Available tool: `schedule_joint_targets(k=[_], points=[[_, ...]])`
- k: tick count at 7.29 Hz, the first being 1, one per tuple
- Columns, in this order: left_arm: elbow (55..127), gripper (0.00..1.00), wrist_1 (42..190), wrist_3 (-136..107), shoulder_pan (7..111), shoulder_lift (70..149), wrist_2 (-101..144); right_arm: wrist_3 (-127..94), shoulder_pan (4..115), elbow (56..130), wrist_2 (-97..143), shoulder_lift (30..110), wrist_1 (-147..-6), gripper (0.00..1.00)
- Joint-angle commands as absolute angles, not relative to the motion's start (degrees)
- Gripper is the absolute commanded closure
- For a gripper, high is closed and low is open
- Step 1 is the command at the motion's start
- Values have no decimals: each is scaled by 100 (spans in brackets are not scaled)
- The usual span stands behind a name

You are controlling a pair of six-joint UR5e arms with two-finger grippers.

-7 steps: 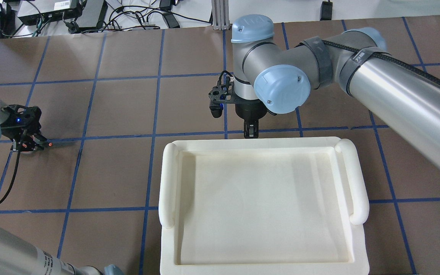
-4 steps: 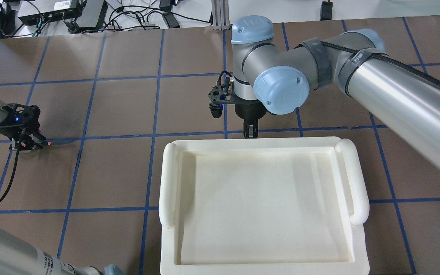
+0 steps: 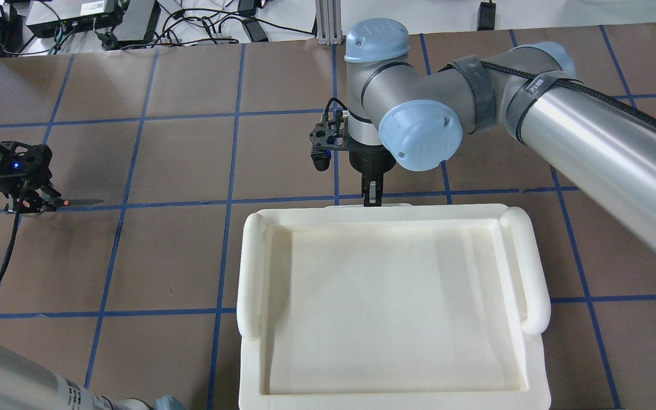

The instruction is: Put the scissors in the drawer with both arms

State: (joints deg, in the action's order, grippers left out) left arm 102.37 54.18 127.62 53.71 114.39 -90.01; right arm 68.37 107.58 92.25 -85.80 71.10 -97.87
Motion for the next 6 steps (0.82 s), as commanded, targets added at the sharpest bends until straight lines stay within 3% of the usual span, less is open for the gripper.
schedule_joint_targets(k=[1,6], points=[[10178,100,5467,12753,5440,11347,-9000,6864,10758,9150,-8657,7093,-9966,58],[9773,100,6143,12753,5704,11180,-9044,6943,10705,8703,-8684,6672,-10283,58]])
